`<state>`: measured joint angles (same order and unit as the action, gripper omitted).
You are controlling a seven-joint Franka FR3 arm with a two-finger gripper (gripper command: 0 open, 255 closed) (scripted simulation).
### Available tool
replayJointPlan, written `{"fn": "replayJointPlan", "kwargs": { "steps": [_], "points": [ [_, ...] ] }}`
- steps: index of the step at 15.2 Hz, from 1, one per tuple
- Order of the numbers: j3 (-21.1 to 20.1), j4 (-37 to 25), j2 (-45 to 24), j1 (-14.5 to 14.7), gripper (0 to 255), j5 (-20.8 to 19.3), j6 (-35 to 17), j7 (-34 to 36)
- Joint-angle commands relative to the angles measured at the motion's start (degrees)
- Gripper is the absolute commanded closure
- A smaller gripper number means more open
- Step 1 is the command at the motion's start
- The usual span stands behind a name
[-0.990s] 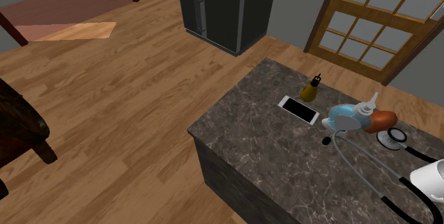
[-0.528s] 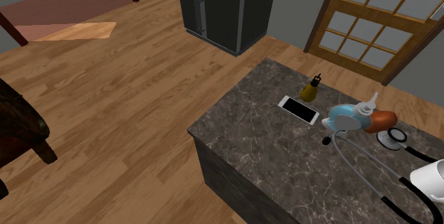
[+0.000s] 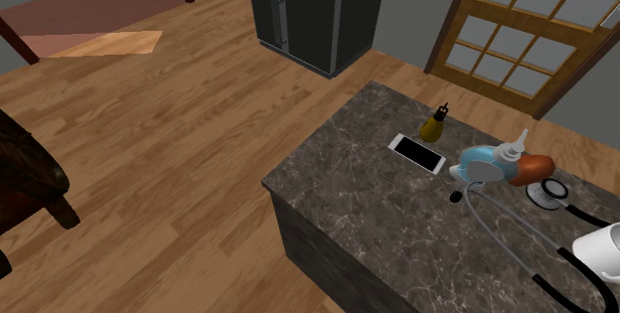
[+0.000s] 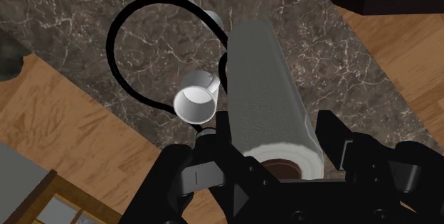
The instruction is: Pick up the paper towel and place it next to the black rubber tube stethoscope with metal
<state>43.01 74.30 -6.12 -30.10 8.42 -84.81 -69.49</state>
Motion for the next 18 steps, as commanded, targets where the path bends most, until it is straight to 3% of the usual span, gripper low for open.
{"fn": "replayJointPlan", "kwargs": {
  "steps": [1,4,6,11,18],
  "points": [
    [1.9,-5.1,-5.0,-4.0,255,4.3,1.8,-4.6],
    [2.8,-13.7,-12.3,-11.7,255,10.5,5.4,-9.8],
    [2.3,-22.1,-18.3,-18.8,255,15.3,9.0,-12.5],
    [2.9,-11.7,-14.2,-14.0,255,11.8,2.3,-12.6],
    [3.3,-1.1,-10.5,-9.9,255,8.9,-5.2,-12.5]
  ]
}}
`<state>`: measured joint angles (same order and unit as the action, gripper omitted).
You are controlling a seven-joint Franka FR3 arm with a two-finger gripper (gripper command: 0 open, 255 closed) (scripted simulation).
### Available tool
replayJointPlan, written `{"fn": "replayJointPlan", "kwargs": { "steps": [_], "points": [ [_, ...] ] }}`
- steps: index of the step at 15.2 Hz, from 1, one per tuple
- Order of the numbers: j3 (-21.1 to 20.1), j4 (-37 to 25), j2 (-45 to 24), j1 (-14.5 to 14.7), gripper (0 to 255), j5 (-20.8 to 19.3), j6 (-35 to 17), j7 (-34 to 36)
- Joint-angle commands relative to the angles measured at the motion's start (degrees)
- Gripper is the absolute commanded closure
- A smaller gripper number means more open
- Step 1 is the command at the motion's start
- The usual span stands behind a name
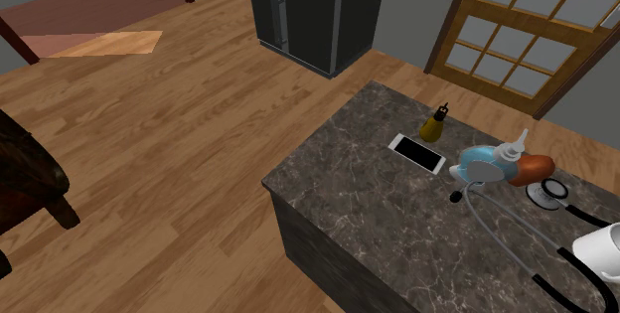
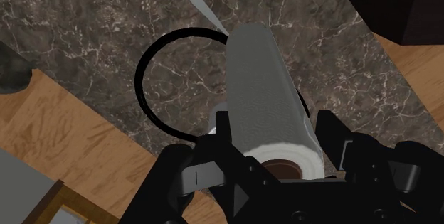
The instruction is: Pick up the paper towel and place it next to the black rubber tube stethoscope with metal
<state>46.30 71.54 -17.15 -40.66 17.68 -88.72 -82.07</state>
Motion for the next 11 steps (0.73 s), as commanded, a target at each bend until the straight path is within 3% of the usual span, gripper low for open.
{"fn": "replayJointPlan", "kwargs": {
  "steps": [1,11],
  "points": [
    [0.0,2.9,0.9,1.0,255,-0.7,-2.2,0.1],
    [0.0,13.8,3.5,3.8,255,-2.6,-11.2,0.1]
  ]
}}
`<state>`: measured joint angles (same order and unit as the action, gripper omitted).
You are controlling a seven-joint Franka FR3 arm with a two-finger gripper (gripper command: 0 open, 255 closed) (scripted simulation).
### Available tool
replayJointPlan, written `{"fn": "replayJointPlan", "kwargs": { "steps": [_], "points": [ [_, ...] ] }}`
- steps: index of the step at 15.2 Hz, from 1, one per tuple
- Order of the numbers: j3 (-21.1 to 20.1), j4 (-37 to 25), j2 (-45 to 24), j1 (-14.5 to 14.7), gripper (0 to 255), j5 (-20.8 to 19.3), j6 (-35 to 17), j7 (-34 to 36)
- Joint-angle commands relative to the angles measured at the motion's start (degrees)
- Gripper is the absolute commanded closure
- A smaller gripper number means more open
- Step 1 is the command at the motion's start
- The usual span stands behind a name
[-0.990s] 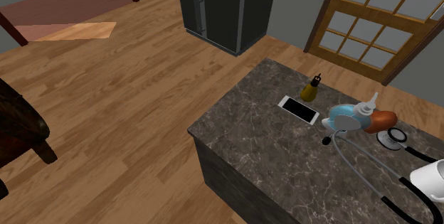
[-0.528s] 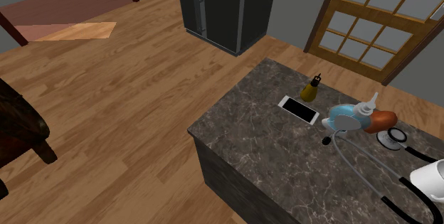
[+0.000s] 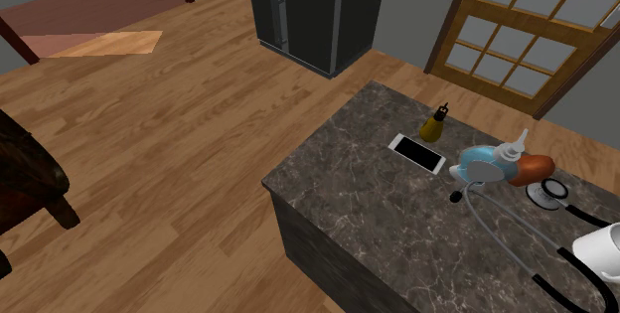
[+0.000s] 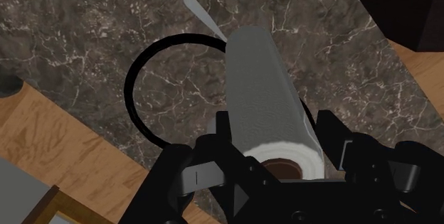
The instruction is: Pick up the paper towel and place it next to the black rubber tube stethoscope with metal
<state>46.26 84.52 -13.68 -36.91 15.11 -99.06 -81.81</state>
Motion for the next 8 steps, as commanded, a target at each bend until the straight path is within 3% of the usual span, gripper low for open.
{"fn": "replayJointPlan", "kwargs": {
  "steps": [1,8],
  "points": [
    [0.0,1.8,0.2,0.2,255,-0.1,-1.6,-0.2],
    [-0.2,7.7,0.6,1.0,255,-0.2,-7.2,-0.7]
  ]
}}
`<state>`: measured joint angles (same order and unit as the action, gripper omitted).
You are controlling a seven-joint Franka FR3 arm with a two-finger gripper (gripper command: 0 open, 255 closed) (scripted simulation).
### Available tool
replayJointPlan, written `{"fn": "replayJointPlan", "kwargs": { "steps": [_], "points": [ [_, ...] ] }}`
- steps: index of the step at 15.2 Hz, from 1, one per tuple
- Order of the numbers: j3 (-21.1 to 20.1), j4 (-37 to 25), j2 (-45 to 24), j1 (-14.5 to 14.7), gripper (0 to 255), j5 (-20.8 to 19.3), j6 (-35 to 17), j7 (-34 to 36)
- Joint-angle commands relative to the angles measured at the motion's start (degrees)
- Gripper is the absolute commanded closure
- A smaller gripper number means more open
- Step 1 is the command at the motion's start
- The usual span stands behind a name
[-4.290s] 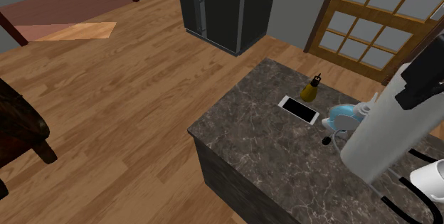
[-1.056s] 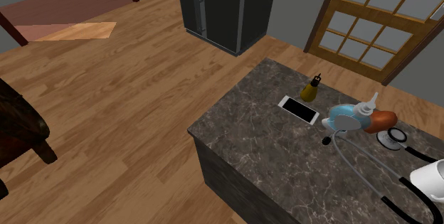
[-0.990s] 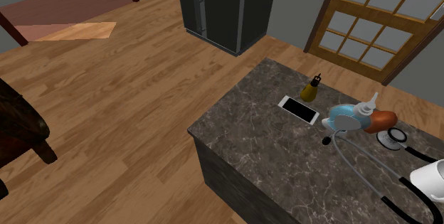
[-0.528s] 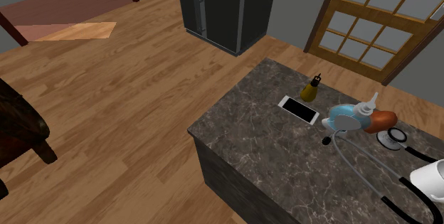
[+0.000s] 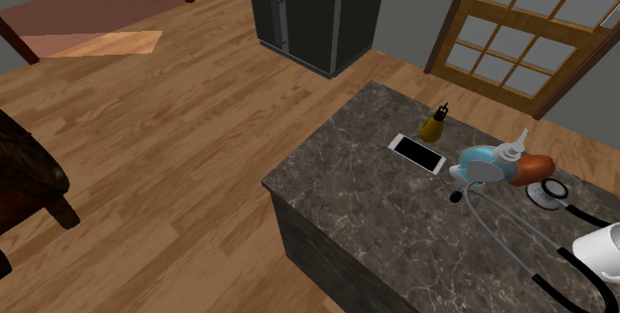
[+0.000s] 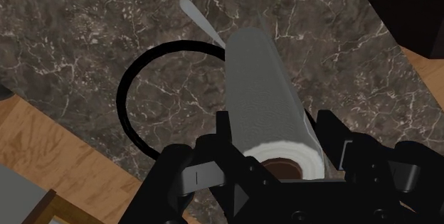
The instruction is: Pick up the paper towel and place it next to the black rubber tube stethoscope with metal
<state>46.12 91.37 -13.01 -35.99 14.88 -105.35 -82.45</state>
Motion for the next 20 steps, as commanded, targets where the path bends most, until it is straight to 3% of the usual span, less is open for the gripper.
{"fn": "replayJointPlan", "kwargs": {
  "steps": [1,20],
  "points": [
    [-0.1,1.6,0.0,0.2,255,0.1,-1.6,-0.1],
    [-1.5,12.9,-3.2,0.0,255,3.8,-14.8,-3.5]
  ]
}}
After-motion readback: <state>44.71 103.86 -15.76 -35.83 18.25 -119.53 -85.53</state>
